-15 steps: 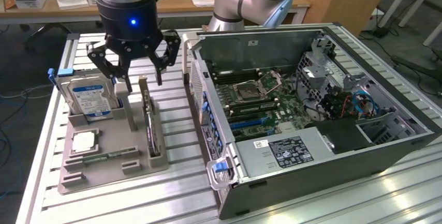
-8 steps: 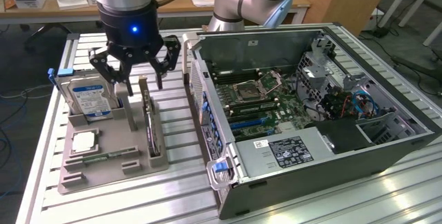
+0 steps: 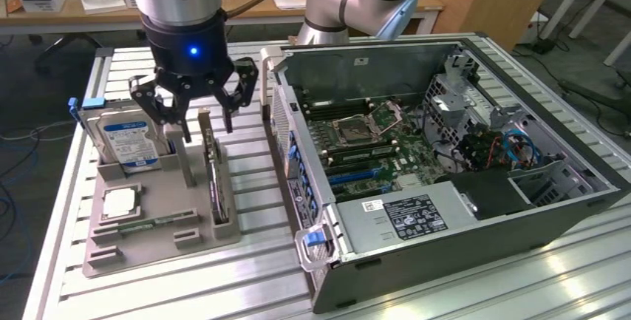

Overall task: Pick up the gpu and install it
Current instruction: 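Pick up the gpu and move the gpu toward the slot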

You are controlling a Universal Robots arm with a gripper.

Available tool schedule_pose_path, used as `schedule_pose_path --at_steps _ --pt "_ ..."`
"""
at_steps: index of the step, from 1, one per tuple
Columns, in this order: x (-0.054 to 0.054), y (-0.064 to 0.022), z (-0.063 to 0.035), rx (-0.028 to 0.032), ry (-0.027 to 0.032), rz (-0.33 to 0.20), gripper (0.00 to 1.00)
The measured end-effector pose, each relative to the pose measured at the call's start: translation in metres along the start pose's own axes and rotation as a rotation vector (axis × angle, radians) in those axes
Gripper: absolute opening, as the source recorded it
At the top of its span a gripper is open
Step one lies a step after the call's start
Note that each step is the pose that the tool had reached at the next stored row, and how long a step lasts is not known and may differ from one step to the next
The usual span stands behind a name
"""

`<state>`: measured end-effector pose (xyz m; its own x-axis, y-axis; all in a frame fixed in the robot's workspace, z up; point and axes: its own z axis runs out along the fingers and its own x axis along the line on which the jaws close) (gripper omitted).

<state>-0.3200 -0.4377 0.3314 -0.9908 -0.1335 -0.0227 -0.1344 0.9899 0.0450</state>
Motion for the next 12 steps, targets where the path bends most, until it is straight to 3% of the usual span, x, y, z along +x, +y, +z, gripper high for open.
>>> schedule_pose_path --at_steps 12 --pt "0.0 -0.0008 0.011 0.0 -0.0001 0.0 0.59"
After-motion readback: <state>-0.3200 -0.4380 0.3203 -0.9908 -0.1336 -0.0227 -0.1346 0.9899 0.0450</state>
